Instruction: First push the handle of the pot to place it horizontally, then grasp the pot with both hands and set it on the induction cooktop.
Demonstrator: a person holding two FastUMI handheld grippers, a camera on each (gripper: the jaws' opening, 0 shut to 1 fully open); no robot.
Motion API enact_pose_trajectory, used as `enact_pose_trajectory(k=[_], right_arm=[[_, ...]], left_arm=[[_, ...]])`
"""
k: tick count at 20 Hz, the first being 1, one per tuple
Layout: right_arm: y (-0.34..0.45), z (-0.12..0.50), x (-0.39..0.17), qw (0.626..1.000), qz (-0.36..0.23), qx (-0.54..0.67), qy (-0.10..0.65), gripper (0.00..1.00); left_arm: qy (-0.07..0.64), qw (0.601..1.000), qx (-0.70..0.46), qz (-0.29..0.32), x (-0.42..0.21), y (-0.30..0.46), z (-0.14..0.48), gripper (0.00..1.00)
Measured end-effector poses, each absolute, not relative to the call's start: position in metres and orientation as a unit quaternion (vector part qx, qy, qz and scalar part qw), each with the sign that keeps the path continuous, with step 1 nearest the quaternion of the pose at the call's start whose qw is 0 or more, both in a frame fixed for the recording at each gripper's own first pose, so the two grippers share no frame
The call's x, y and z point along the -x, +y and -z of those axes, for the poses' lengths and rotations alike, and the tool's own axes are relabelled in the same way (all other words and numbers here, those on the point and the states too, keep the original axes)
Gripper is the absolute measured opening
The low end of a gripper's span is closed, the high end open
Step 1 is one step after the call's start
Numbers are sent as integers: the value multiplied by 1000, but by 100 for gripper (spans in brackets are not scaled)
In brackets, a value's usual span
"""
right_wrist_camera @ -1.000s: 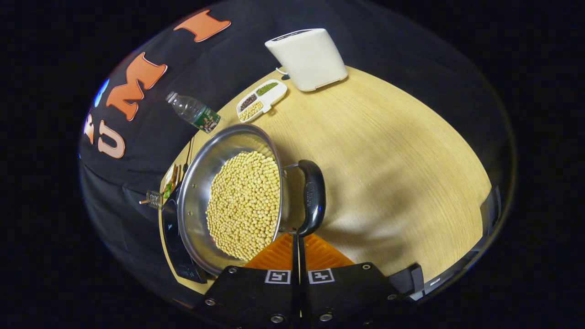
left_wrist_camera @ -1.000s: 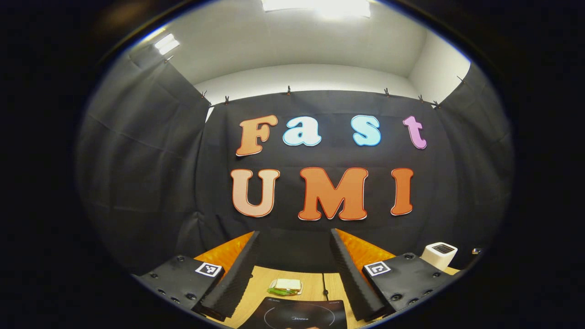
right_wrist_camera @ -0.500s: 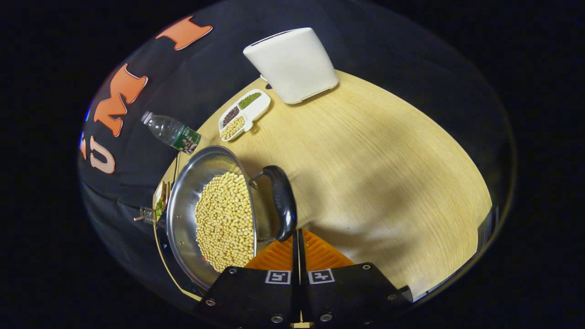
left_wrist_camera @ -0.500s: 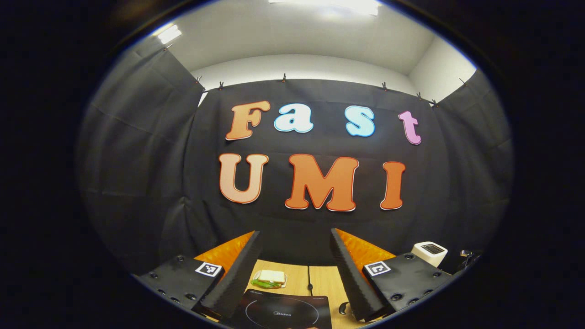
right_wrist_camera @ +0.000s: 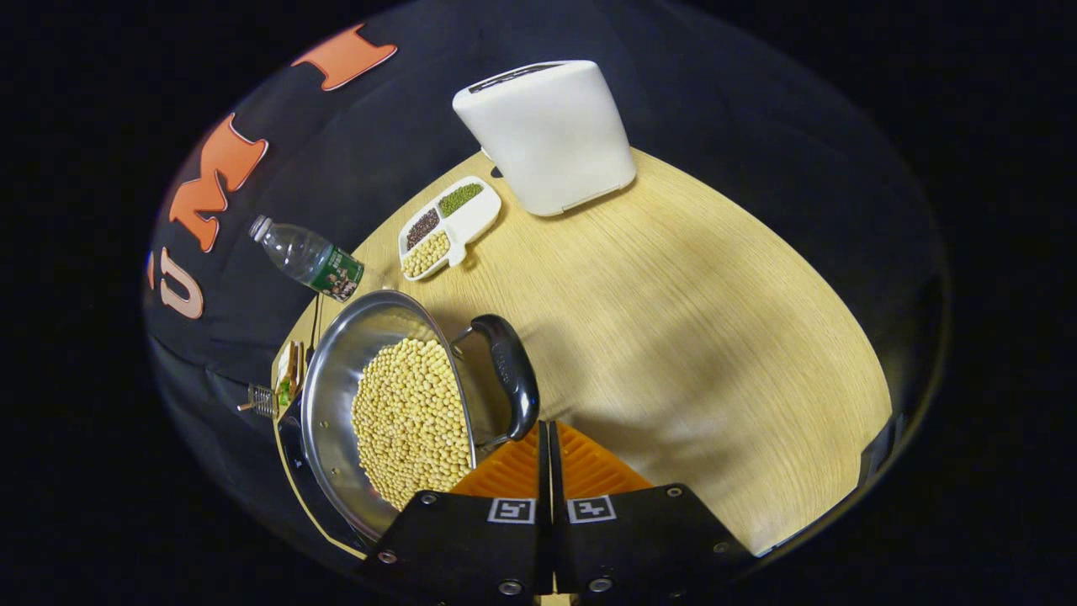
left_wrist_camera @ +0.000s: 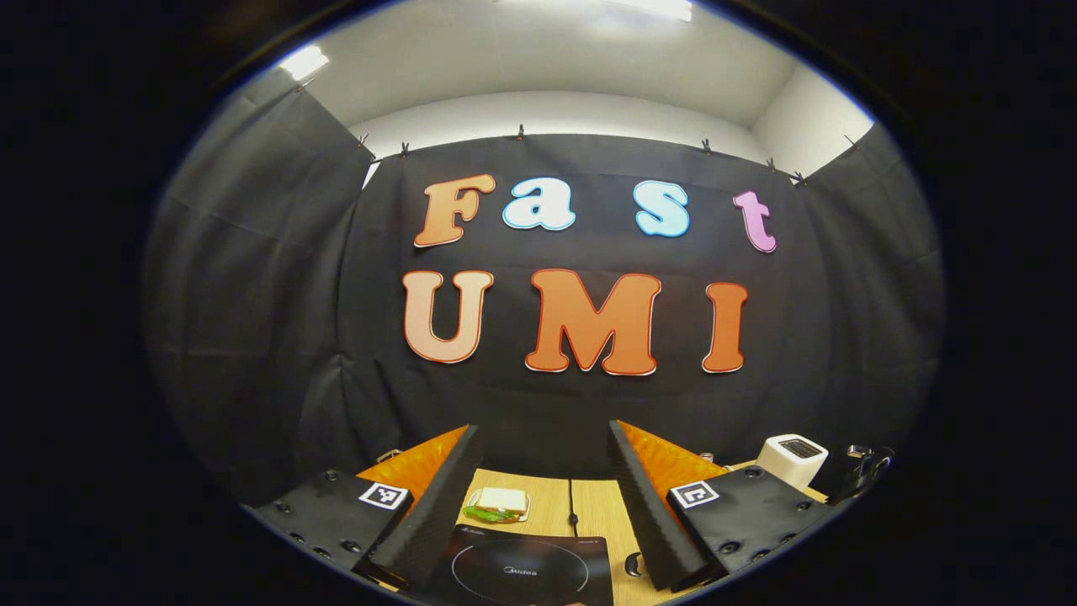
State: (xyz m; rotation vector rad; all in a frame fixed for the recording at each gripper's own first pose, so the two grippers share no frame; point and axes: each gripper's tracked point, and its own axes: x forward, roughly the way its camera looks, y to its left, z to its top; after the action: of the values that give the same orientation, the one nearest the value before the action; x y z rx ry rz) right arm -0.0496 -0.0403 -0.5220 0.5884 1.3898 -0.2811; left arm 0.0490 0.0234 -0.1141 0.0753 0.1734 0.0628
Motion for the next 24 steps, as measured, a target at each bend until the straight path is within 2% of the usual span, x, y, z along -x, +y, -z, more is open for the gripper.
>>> enact_pose_trajectory(k=[9,13,21,22,23,24], right_arm=[[-40,528,33,734,108,-251,622,0],[-47,522,33,757,94,-221,608,0],[-80,481,34,812,92,-178,548,18],[-78,476,35,815,85,-180,544,11],[-77,469,38,818,75,-181,542,23],[-76,461,39,820,60,-185,538,19]], left_arm=[[86,995,-40,-39,-35,19,108,98],[87,994,-49,-38,-27,7,108,98],[106,994,-42,-2,-25,-33,129,98],[113,993,-44,7,-24,-40,136,99],[125,991,-49,25,-22,-49,146,98],[137,988,-57,48,-20,-61,156,98]])
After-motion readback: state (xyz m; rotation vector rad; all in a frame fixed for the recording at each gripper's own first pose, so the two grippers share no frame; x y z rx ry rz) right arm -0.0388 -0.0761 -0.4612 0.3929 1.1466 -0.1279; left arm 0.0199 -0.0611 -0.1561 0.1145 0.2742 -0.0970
